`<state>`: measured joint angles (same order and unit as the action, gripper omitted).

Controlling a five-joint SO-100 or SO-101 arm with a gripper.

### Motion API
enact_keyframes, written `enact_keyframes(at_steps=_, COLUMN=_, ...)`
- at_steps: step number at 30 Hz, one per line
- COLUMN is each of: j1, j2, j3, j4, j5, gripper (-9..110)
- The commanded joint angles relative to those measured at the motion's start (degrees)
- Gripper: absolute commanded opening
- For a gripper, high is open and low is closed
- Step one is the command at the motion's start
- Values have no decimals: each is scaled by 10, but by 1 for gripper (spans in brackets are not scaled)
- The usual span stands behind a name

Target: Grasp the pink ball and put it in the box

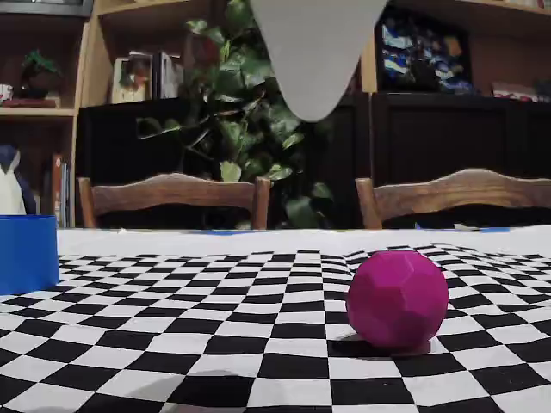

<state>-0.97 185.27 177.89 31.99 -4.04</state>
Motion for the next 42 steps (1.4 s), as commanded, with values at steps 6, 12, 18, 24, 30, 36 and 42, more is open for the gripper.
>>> enact_keyframes(at_steps=6, j1=3, j2=11, j3=4, j4=-102, j5=-1, gripper=0)
enact_keyframes(at_steps=12, j1=4, j2=11, j3=4, j4=-156, j5=-1, gripper=0)
enact_keyframes(at_steps=18, j1=10, j2=11, j3=4, j4=-173, j5=-32, gripper=0)
enact_keyframes(at_steps=24, j1=12, j2=11, j3=4, j4=-185, j5=-189, gripper=0)
enact_keyframes(at_steps=30, j1=15, j2=11, j3=4, j4=-195, j5=-398, gripper=0)
enact_keyframes(at_steps=36, j1=14, j2=11, j3=4, j4=-206, j5=-583, gripper=0)
enact_keyframes(at_steps=42, j1=12, j2=11, j3=4, j4=-222, j5=-750, gripper=0)
